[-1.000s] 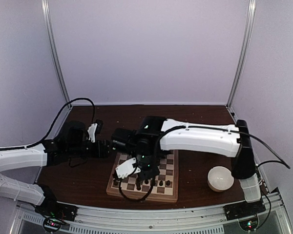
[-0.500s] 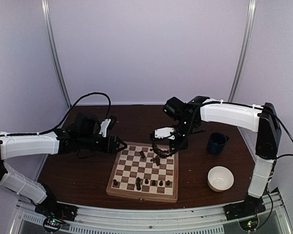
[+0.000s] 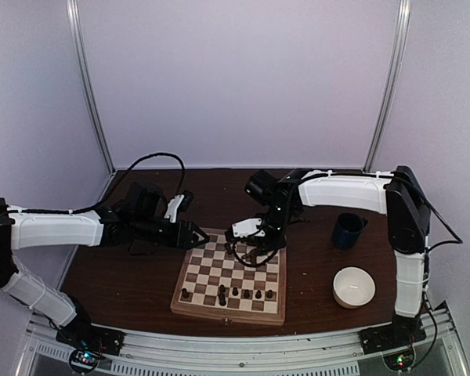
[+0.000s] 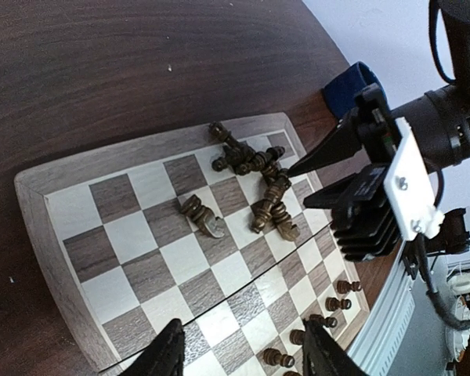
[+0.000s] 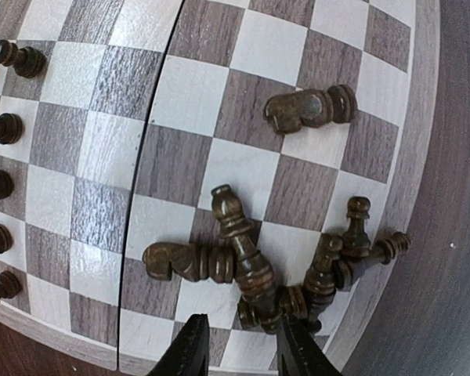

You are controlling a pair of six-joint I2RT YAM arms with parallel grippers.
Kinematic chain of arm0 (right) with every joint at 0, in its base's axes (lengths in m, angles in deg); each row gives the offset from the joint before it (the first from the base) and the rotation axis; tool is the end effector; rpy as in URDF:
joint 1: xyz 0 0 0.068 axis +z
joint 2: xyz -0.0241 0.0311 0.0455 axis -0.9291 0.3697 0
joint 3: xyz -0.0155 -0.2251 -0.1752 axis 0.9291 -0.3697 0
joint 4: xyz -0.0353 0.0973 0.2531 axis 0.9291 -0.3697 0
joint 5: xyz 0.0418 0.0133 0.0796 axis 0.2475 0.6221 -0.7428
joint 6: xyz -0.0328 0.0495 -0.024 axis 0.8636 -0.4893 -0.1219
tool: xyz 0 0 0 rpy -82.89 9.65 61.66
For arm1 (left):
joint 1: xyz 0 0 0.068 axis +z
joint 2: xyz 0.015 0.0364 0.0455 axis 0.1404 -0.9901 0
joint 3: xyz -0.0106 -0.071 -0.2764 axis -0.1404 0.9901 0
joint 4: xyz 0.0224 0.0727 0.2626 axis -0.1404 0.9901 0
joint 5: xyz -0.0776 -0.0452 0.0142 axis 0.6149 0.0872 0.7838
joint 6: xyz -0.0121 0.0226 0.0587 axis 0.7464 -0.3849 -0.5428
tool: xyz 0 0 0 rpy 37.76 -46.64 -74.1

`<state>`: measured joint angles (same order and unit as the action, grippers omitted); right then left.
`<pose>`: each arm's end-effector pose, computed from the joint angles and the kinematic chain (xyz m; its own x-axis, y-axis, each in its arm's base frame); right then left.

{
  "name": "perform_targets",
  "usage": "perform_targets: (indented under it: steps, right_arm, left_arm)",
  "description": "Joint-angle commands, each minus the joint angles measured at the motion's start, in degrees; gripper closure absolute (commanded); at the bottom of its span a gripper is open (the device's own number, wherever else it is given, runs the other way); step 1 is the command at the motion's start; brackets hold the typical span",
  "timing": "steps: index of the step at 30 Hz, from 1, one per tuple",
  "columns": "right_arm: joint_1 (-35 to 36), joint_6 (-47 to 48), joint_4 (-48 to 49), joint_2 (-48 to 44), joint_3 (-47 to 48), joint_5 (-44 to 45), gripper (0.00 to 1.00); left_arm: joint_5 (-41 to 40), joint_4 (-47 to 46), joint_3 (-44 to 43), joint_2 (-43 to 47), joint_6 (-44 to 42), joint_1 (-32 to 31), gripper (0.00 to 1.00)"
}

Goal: Set up the chess pieces on the board

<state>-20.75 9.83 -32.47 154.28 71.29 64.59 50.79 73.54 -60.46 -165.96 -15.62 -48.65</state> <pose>0.2829 0.3280 0.2019 0.1434 -0.9164 -0.3736 -0.9897 -0.1343 -0.0505 0.2255 -0.2172 0.2122 -0.8562 0.0233 -0.5161 0.4058 0.6485 -0.6440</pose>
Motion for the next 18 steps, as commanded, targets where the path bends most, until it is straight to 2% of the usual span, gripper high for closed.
perform_targets:
  steps: [1,10,18]
  right_arm:
    - [0.8,1.9,0.3,2.2,2.9,1.1,0.66]
    - [2.2,2.6,0.3,5.9,2.8,4.7,0.67]
    - [2.2,-0.8,-0.3,3.8,2.4,3.4,0.89]
  left_arm:
    - [0.2,-2.8,0.6,2.0,1.2,0.3,0.49]
    - [-0.1,-3.1,1.9,3.1,1.8,0.3,0.49]
    - [1.2,-5.5,2.4,1.6,3.2,0.2,0.49]
